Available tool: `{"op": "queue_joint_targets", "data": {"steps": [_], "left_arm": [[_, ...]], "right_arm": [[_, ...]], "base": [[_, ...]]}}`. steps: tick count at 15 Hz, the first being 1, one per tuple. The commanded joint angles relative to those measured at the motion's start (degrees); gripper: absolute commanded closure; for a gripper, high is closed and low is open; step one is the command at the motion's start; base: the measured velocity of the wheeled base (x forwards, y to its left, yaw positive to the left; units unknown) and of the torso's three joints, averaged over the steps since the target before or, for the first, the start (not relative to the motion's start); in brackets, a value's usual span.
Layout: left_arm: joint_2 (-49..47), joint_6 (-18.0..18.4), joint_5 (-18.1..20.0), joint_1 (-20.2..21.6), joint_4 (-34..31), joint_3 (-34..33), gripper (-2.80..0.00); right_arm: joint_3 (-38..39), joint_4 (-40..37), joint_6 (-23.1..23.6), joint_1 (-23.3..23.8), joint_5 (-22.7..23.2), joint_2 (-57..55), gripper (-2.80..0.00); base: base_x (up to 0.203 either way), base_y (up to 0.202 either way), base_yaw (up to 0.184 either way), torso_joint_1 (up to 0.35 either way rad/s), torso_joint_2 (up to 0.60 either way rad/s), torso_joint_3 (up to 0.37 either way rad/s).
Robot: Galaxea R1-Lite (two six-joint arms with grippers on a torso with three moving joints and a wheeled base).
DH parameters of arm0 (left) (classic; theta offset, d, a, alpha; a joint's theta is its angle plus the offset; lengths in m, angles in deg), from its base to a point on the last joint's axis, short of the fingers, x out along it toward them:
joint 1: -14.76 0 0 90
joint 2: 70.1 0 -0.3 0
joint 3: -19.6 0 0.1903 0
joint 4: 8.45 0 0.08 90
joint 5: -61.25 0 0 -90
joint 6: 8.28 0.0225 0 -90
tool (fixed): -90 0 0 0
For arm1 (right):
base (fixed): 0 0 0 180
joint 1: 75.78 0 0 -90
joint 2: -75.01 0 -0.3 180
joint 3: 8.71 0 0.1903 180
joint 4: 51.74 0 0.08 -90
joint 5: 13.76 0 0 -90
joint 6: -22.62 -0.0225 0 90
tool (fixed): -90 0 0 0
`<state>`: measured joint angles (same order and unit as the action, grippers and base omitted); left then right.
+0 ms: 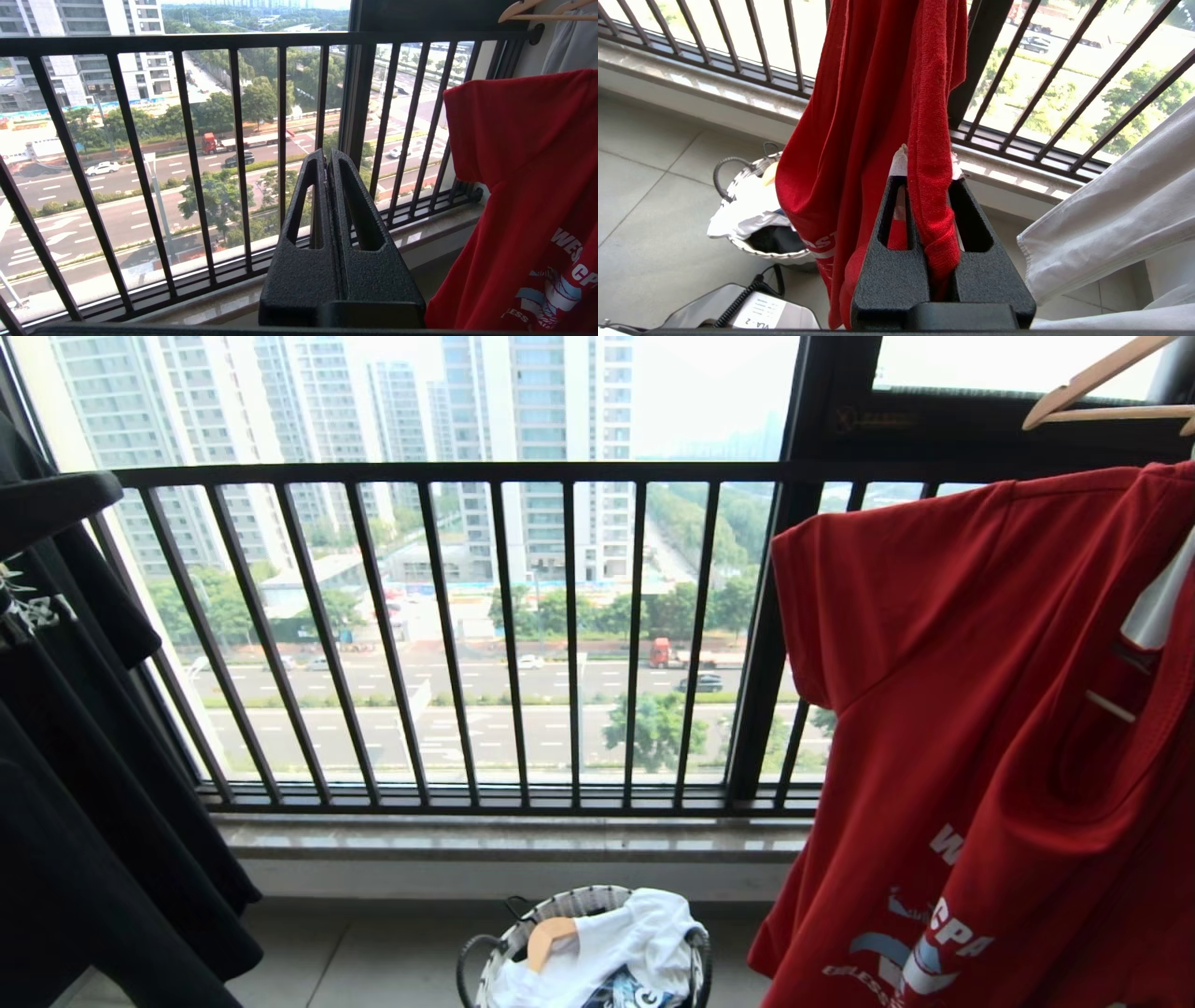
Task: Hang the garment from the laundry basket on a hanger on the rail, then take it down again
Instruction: Hang the clothes rack on the clothesline
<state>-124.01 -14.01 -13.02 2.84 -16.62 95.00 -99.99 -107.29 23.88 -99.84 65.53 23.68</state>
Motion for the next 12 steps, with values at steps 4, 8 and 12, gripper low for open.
{"op": "queue_joint_targets", "data": {"steps": [4,8,12], "left_arm": [[0.38,-0.07,0.09,-0.03,0.10,-0.09,0.00],[0.79,-0.07,0.18,-0.03,0.10,-0.17,0.00],[0.82,-0.07,0.18,-0.03,0.10,-0.26,0.00]], "right_arm": [[0.79,-0.17,-0.03,-0.02,-0.10,0.14,0.00],[2.92,-0.17,-0.09,-0.02,-0.01,1.36,0.00],[4.28,-0.17,-0.08,-0.02,-0.01,1.93,0.00]], "base": [[0.000,0.000,0.000,0.196,-0.50,-0.299],[0.000,0.000,0.000,0.216,-0.52,-0.302],[0.000,0.000,0.000,0.239,-0.55,-0.313]]}}
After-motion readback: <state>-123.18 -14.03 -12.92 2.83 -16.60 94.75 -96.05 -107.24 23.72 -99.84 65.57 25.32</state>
